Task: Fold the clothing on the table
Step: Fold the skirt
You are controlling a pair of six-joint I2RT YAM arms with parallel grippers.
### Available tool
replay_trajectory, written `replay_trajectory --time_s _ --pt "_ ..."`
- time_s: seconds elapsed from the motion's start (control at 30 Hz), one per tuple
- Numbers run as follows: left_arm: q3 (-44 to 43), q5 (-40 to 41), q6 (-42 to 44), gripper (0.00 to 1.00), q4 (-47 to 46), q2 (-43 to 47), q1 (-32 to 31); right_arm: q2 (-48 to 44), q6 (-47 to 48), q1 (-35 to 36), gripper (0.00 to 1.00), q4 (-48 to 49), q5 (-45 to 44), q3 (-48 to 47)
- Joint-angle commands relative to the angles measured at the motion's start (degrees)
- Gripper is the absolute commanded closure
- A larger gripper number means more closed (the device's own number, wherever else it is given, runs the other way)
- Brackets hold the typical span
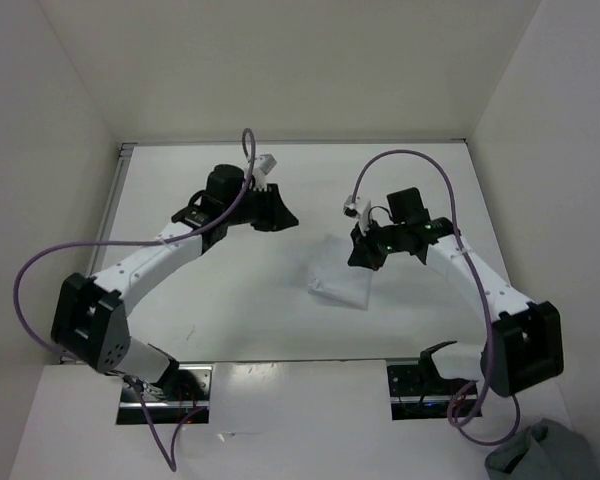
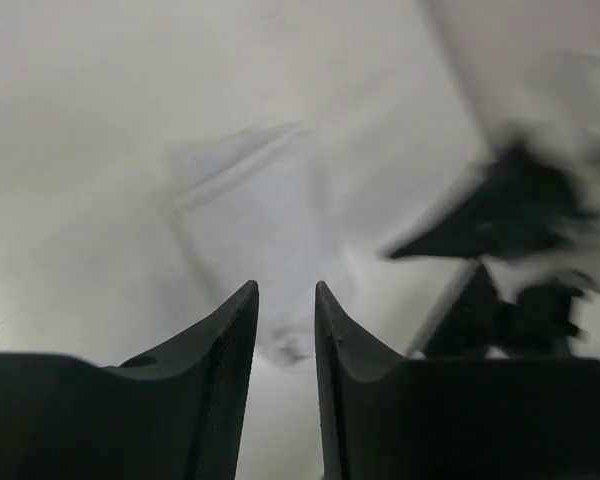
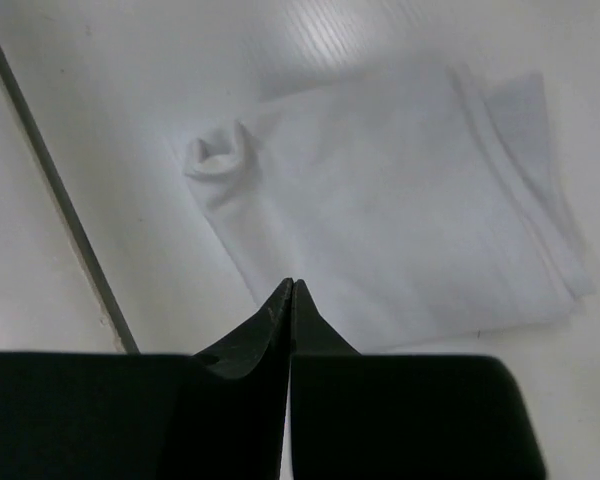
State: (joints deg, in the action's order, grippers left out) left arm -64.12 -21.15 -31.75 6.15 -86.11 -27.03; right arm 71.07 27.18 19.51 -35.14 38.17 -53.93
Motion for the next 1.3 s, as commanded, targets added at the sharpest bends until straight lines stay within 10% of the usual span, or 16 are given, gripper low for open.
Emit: replay_trajectory --time_s 0.0,0.5,1.27 --pt "0.2 -21.7 2.4 0.64 -8.0 2.4 -4.9 8.3 -0.8 -3.5 1.00 0.6 4.1 -1.7" --pt "-3.0 -25.8 9.2 0.69 -4.6 -14.1 -15.2 30.4 -11.2 -7.7 1.00 4.2 2.1 -5.9" --pt "2.8 -9.8 9.3 0.69 0.8 -24.9 -11.6 37.4 -16.4 -11.2 1.00 6.0 -3.2 -6.4"
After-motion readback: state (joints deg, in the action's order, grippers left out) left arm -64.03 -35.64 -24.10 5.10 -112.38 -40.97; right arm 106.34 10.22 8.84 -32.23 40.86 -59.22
